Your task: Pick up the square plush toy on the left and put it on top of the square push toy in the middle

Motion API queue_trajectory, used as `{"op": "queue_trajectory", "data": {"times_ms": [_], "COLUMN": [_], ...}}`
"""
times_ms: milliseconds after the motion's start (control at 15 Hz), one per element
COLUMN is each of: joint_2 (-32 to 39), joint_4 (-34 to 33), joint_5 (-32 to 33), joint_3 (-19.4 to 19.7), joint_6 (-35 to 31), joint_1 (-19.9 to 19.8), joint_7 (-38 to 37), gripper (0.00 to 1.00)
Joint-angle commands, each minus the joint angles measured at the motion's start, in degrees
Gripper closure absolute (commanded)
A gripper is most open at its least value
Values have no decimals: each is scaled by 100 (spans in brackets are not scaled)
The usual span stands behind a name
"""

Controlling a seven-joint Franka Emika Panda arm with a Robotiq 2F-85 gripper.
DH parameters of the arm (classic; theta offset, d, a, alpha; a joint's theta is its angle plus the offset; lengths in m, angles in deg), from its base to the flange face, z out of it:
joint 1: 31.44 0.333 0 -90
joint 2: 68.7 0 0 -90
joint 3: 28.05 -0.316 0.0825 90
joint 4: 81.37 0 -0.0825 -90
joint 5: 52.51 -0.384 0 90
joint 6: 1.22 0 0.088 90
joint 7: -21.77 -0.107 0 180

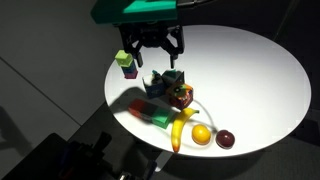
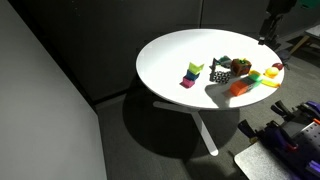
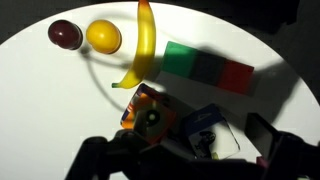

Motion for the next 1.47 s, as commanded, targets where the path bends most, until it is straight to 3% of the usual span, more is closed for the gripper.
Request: {"op": "queue_trajectory", "data": {"times_ms": [0, 533, 1400], "joint_2": [214, 281, 416], "joint_4": [-34, 254, 184], "joint_5": [170, 271, 288], "joint_3": [-148, -305, -342], "joint_6": [-40, -496, -466], "joint_1": [-104, -114, -93], "joint_7": [375, 1815, 1712], "gripper": [0, 0, 0]}}
